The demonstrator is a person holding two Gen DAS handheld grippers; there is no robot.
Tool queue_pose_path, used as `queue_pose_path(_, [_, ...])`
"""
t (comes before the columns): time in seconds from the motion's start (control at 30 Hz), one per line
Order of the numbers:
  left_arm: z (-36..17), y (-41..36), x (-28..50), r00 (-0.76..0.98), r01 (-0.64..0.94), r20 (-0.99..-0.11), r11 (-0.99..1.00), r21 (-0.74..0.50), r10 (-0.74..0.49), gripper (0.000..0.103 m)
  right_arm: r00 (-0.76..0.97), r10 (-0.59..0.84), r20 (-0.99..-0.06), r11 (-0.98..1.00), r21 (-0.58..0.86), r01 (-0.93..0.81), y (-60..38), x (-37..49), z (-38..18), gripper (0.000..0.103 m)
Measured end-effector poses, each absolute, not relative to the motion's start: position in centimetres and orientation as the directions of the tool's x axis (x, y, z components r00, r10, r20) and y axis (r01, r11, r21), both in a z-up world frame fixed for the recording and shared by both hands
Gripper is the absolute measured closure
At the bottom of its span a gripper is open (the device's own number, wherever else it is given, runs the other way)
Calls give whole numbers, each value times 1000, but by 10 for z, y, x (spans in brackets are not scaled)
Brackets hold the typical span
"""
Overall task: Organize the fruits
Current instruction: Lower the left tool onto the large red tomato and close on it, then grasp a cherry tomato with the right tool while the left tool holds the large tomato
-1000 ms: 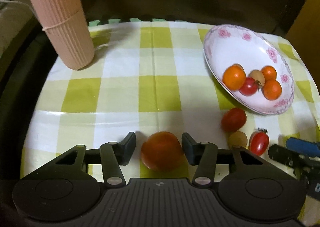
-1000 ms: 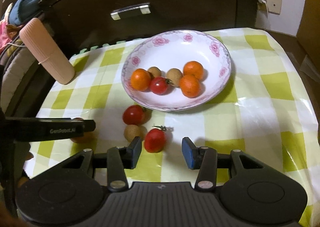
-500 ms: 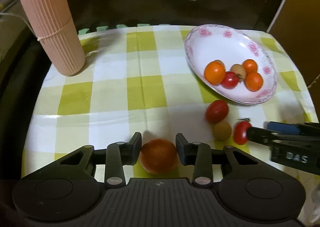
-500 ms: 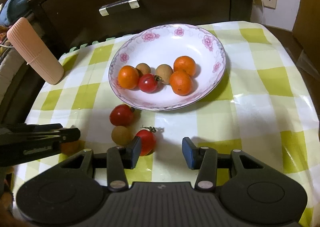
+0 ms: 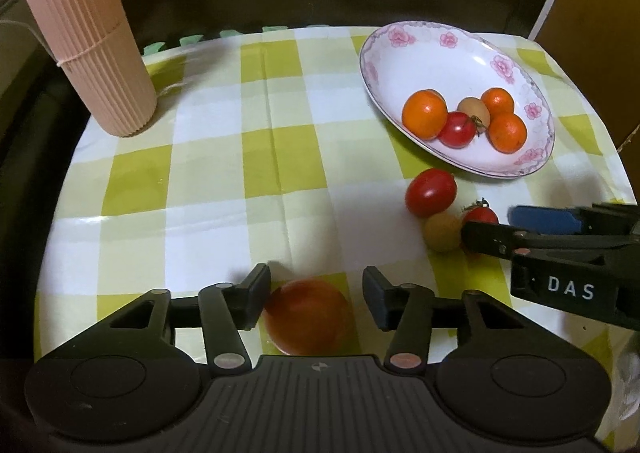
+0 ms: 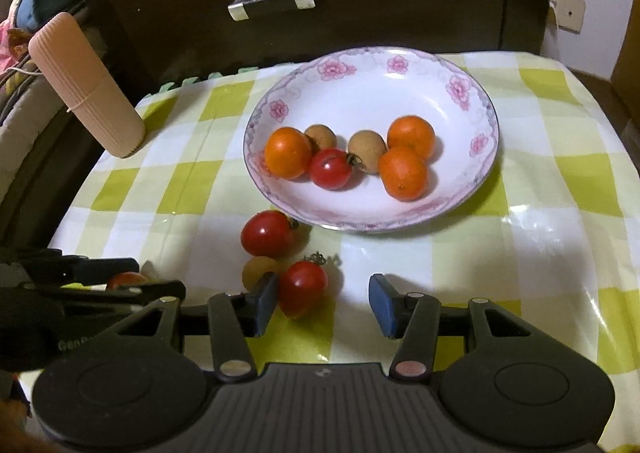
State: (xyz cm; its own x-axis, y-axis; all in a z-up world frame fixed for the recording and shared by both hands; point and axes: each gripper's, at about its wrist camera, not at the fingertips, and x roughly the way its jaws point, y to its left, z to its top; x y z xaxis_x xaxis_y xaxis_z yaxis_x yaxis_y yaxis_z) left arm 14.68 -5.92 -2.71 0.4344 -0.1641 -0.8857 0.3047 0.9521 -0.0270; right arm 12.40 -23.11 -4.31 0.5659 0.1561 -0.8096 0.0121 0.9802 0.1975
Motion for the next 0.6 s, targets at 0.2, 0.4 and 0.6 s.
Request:
queue_pose_path(0.2, [-28,-63,144,441,322,-885,947,2,-148,41,580,135,-803,990,130,-51,-217,123,-39,67])
queue_pose_path(0.4, [-31,-63,144,432,325,-890,946,1,-148,39,584,122,-803,992,90,-84,-208,121,-37,75])
queue_pose_path(0.6, [-32,-65,143,419,342,-894,940,-5,-157,39,587,108,-803,994,67,-91,-203,121,-37,75])
